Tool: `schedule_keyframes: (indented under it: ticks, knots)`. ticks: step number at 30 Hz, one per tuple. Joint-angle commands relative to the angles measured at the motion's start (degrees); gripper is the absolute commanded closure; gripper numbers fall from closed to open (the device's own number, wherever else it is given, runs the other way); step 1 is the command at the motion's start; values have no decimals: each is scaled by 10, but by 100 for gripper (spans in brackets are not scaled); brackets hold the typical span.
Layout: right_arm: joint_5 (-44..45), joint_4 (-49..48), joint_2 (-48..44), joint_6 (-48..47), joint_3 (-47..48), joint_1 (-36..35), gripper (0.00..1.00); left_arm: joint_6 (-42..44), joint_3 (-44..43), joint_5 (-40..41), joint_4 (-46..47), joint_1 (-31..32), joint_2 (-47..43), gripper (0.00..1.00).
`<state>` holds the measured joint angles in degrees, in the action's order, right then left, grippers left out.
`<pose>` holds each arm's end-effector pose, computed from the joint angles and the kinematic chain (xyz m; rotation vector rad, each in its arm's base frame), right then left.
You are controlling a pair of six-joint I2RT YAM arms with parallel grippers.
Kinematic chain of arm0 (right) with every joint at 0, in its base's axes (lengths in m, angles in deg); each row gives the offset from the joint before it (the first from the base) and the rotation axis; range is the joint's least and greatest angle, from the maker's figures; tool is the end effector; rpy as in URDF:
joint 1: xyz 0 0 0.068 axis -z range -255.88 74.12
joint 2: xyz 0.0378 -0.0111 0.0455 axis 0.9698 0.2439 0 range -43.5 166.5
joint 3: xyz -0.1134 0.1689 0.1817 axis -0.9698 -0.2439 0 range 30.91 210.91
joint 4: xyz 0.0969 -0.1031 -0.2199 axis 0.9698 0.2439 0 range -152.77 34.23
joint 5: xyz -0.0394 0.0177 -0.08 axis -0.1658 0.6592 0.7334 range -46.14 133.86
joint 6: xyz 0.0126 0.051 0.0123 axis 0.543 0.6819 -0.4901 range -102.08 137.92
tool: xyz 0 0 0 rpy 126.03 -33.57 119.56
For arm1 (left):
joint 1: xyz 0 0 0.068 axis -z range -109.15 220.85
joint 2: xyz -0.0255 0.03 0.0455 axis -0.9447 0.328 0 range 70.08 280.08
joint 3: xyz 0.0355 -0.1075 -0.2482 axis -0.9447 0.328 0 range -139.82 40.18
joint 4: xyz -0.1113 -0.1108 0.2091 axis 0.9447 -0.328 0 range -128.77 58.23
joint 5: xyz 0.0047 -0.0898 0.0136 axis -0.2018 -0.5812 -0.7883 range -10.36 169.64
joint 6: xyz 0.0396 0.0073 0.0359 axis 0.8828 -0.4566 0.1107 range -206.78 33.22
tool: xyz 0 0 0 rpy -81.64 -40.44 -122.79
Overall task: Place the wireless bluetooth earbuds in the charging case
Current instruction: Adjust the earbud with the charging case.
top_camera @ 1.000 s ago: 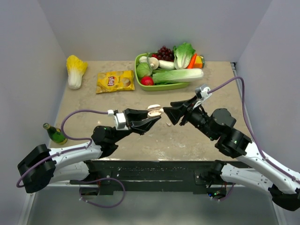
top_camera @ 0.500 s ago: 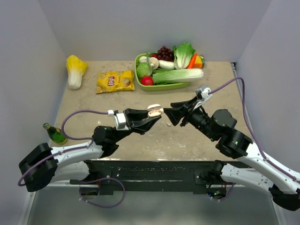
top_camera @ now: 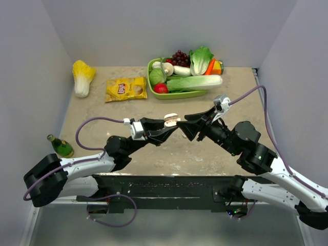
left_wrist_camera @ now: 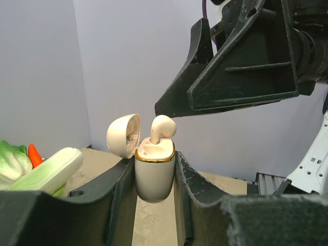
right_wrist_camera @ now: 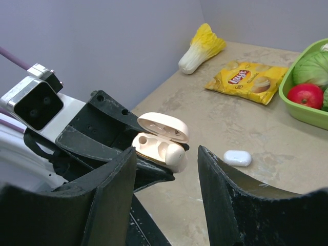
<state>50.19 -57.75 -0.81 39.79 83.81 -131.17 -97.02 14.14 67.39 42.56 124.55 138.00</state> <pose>0.0974 0.1338 0.4048 -0.3583 1.5224 0.9985 0.1331 -0.1939 0.2976 0.5854 0.9090 -1.1198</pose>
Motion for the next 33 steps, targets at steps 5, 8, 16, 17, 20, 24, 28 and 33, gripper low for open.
schedule_keyframes:
  ticks: [5,8,16,17,20,24,28,33]
  knots:
    - [8,-26,-17,11,-8,-4,44,14,-23,2,343,-1,1,100]
    - [13,-22,-17,15,1,-4,44,16,-17,7,343,-1,-1,100]
    - [-32,-18,12,42,11,-4,44,22,-21,9,340,-1,0,100]
    - [-33,-19,13,43,11,-4,44,22,-21,9,340,-1,0,100]
    - [-38,-22,14,45,11,-3,44,22,-23,9,339,-1,3,100]
    - [-41,-25,17,47,12,-4,44,25,-22,12,337,-1,8,100]
    - [-44,-27,18,48,13,-4,44,25,-23,13,338,-1,14,100]
    - [-46,-27,20,48,15,-3,44,26,-30,14,337,-1,22,100]
